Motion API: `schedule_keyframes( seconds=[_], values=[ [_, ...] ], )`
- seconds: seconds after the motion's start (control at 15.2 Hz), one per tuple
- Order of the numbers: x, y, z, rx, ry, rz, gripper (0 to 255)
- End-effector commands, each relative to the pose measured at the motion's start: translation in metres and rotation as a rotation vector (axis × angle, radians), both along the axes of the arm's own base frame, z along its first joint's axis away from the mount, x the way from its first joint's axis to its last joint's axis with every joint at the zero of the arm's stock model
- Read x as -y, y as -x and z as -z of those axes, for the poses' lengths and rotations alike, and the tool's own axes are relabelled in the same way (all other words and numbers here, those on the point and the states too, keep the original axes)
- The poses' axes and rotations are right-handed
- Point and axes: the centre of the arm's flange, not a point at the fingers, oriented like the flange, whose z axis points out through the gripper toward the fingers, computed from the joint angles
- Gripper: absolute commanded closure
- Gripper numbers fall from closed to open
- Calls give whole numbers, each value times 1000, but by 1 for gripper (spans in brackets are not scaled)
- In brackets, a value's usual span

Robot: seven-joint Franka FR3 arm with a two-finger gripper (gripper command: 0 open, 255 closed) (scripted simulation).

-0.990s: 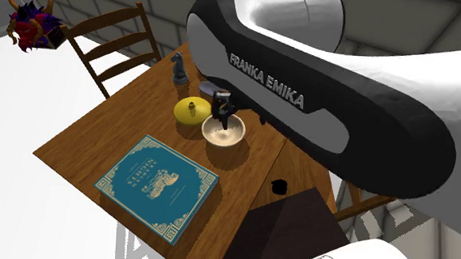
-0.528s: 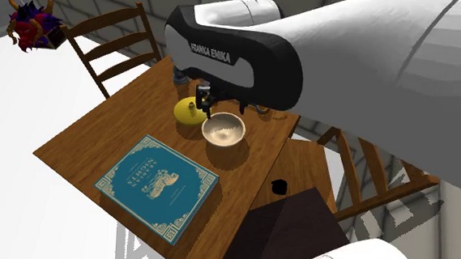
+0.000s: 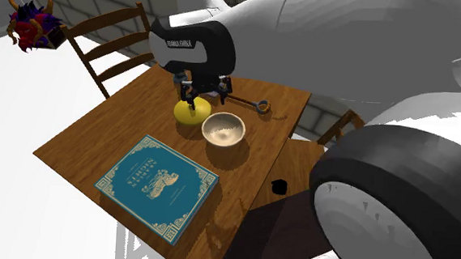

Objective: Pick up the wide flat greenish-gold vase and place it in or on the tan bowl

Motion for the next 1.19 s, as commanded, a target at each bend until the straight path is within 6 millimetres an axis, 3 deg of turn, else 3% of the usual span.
schedule_keyframes(
  seconds=[0.0, 0.59, 1.12],
  values=[
    [-6, -23, 11, -1, 5, -8, 0],
    [-40, -124, 66, -3, 27, -43, 0],
    [-40, -125, 107, -3, 28, -45, 0]
  ],
)
